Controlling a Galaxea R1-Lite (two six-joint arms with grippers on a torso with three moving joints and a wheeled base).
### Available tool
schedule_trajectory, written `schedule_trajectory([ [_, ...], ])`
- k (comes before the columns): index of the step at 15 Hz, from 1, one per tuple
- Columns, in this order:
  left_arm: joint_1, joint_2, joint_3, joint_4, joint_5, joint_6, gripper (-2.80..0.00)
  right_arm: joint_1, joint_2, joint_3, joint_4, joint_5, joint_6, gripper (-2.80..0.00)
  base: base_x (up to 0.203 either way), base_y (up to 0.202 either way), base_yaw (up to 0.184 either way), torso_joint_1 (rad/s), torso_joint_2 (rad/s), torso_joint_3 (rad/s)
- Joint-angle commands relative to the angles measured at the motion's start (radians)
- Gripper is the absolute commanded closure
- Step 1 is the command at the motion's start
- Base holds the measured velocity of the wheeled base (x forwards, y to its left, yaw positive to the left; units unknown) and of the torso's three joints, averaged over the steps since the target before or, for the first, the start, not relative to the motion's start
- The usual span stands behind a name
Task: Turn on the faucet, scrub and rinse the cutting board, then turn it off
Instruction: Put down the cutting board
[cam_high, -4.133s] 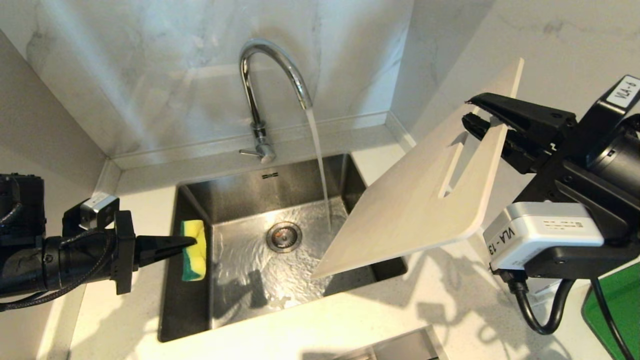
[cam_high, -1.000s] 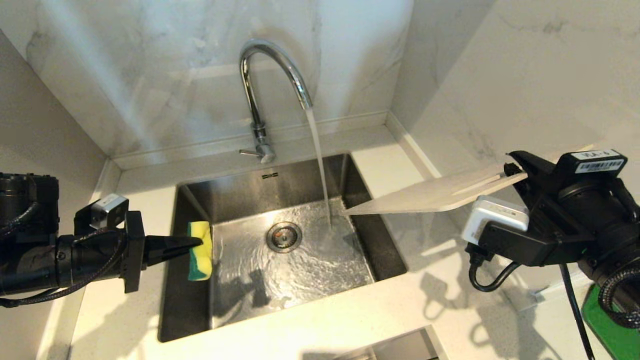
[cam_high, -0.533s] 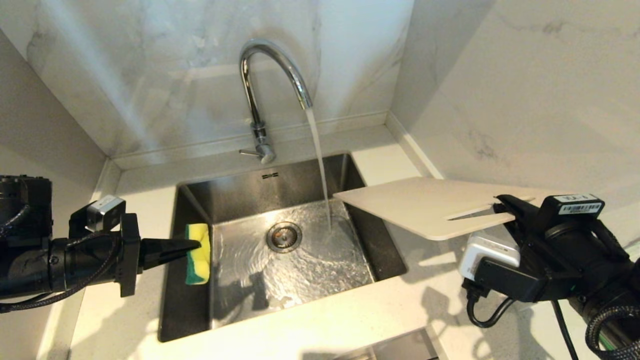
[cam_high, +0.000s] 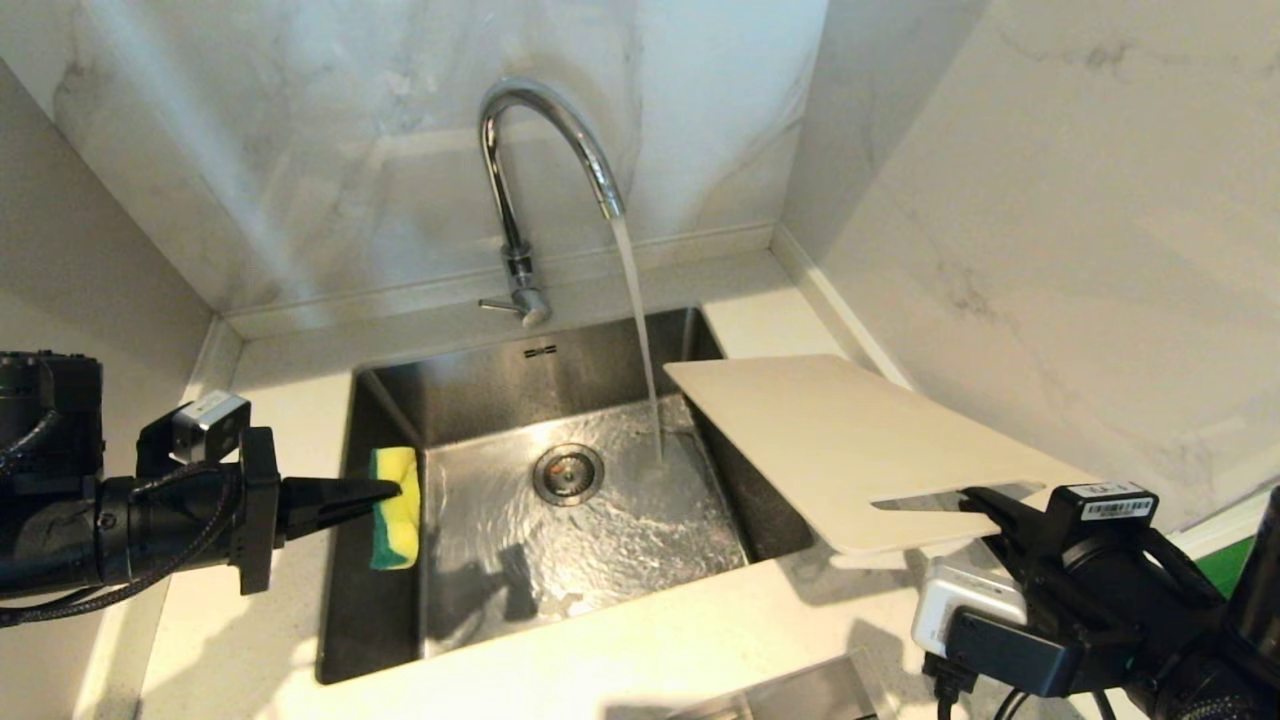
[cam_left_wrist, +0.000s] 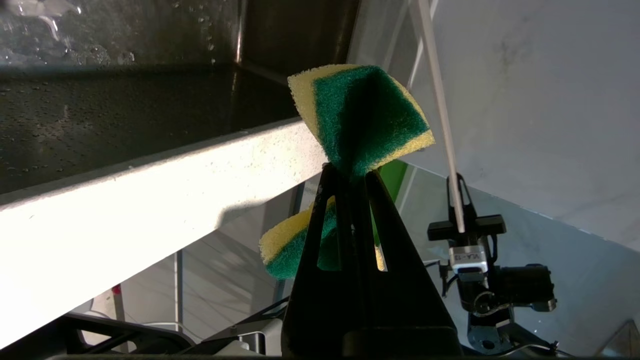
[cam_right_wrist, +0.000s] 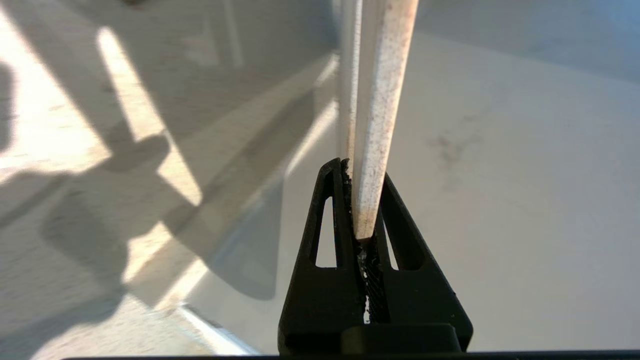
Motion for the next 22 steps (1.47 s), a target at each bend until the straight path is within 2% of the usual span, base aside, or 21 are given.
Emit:
schedule_trajectory([
  [1,0.0,-0.001,0.0,-0.003,-0.003,-0.006,0.0,0.0,0.015,0.015,0.008,0.024,-0.005,0.0,0.0,0.0,0.0,0.0,0.0,0.0],
  [3,0.002,-0.001,0.0,-0.003,-0.001,-0.005,0.0,0.0,0.01,0.027,0.068,0.057,0.016,0.0,0.0,0.0,0.0,0.0,0.0,0.0],
  [7,0.006,0.002,0.0,-0.005,0.001,-0.003,0.0,0.0,0.011,0.072,0.107,0.079,0.049,0.0,0.0,0.0,0.0,0.0,0.0,0.0],
  [9,0.009,0.002,0.008,-0.004,0.001,-0.002,0.0,0.0,0.013,0.076,0.16,0.09,0.092,0.0,0.0,0.0,0.0,0.0,0.0,0.0],
  [11,0.011,0.005,0.008,-0.004,0.003,-0.003,0.0,0.0,0.015,0.088,0.195,0.157,0.1,0.0,0.0,0.0,0.0,0.0,0.0,0.0],
  [14,0.011,0.006,0.005,-0.004,0.003,-0.002,0.0,0.0,0.016,0.102,0.211,0.2,0.111,0.0,0.0,0.0,0.0,0.0,0.0,0.0],
  [16,0.012,0.005,0.008,-0.004,0.003,-0.003,0.0,0.0,0.014,0.111,0.262,0.307,0.133,0.0,0.0,0.0,0.0,0.0,0.0,0.0],
  [17,0.019,0.005,0.009,-0.003,0.003,-0.002,0.0,0.0,0.013,0.112,0.29,0.33,0.139,0.0,0.0,0.0,0.0,0.0,0.0,0.0],
  [22,0.033,0.005,0.009,-0.003,0.002,-0.002,0.0,0.0,0.045,0.141,0.3,0.335,0.14,0.0,0.0,0.0,0.0,0.0,0.0,0.0],
])
